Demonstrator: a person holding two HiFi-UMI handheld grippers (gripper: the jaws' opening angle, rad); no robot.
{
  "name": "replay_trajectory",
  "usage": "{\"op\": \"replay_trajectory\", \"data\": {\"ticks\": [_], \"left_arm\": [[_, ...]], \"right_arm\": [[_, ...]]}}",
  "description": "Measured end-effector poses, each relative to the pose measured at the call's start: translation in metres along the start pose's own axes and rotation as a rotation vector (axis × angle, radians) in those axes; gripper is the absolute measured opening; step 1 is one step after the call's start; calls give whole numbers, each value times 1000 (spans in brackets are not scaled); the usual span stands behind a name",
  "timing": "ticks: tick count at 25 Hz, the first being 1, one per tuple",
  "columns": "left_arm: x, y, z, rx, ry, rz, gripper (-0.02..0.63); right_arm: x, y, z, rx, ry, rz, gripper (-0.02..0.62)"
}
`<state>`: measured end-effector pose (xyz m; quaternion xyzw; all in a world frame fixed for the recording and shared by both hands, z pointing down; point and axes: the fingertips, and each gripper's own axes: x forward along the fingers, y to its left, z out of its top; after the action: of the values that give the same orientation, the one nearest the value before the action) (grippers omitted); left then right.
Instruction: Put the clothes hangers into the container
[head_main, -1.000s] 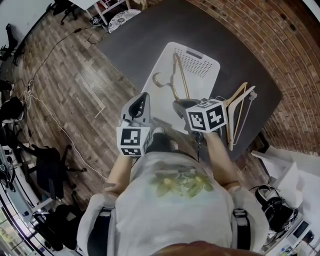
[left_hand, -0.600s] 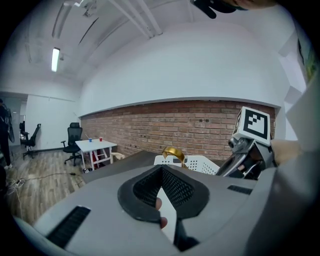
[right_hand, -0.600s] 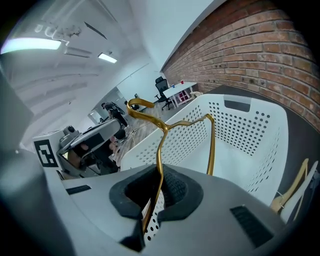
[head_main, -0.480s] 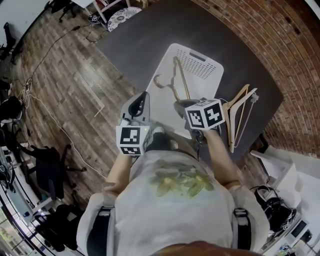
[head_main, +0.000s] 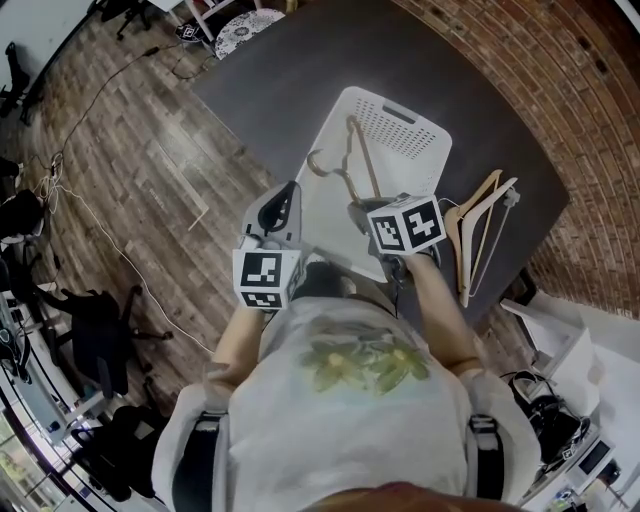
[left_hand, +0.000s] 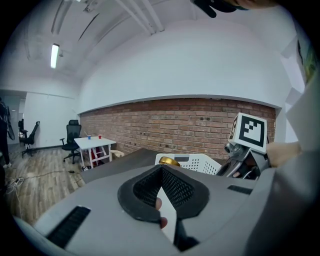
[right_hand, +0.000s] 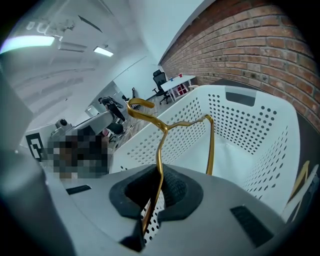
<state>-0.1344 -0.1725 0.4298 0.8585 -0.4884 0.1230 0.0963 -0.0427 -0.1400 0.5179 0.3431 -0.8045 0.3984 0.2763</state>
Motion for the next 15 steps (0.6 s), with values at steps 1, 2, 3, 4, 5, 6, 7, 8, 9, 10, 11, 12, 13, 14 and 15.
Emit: {"op": "replay_trajectory", "data": {"ticks": [1,2,3,4,5,6,7,8,9,10,11,12,13,14,15], "left_arm": [[1,1,0,-1,0,0,28],[2,1,0,-1,-2,-2,28],[3,1,1,-2,-4,-5,28],[4,0,1,-2,-5,-9,28],[5,0,2,-2,-5,-13,28],[6,-1,3,-1,-4,-16,28],[7,-2,3,0,-2,-17,28],[8,-2,3,2,-1,-18,28],[8,-2,2,4,0,-18,28],[8,-1,2,4,1,-17,28],[8,0,2,3,2,-17,28],[8,1,1,1,4,-16,28],[9,2,-1,-1,7,-14,28],[9,3,-1,-2,9,-12,28],[9,3,-1,-2,10,-12,28]], "right_arm": [[2,0,0,-1,6,2,34],[4,-1,0,-2,12,4,34],[5,-1,0,-1,18,6,34],[7,-2,1,-1,22,7,34],[8,-4,1,0,28,7,34],[9,-5,0,0,33,7,34],[10,-6,0,2,40,7,34],[12,-7,-1,3,46,7,34],[14,-8,-1,3,51,7,34],[16,-9,-1,2,57,8,34],[18,-9,-2,2,63,9,34],[21,-10,-2,3,68,10,34],[23,-11,-3,5,73,10,34],[24,-12,-4,9,78,10,34],[26,-14,-5,12,82,10,34]]}}
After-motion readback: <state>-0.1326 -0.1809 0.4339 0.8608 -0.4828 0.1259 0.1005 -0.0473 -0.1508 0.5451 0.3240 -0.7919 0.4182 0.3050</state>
